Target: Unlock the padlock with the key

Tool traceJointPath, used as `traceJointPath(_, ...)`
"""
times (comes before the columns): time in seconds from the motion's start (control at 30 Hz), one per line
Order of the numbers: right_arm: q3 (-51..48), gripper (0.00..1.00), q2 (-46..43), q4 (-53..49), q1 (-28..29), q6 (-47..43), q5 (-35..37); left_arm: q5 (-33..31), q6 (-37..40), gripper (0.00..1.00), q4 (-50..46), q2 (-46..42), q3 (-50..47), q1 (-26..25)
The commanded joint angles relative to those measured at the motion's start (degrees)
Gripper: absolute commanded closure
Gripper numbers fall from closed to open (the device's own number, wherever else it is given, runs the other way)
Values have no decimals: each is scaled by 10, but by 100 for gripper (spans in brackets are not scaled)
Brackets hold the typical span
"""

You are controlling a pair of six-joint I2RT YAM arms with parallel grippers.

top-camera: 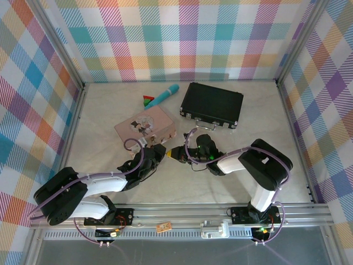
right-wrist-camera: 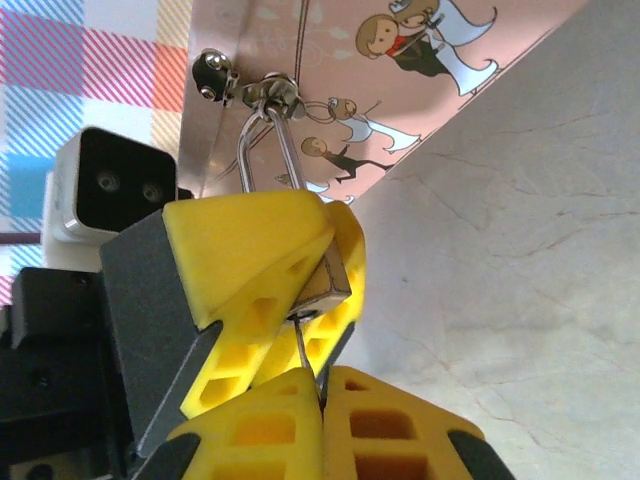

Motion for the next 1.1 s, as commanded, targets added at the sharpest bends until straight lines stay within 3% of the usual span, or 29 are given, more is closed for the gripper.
traceJointPath(0.0,33,100,29,134,-14,125,-2,54,-3,100,83,-2,-3,-31)
traceJointPath(0.1,37,100,61,207,-20,188,-14,53,-12,100,89,-5,-5,-39)
traceJointPath(0.33,29,100,70,218,-26,216,-9,45,-17,100,74,-26,-6,-45)
traceJointPath(0.57,41,100,-12,6,-28,-8,-4,55,-30,100,71,-36,-3,-45)
traceJointPath(0.7,58,100,-38,-78,-28,-49,19,59,-31,100,62,-45,2,-46)
traceJointPath(0.83,77,100,-18,-60,-29,33,16,54,-26,100,52,-50,10,-56)
traceJointPath(1.07,56,100,32,122,-29,255,59,28,-18,100,96,-18,2,-83)
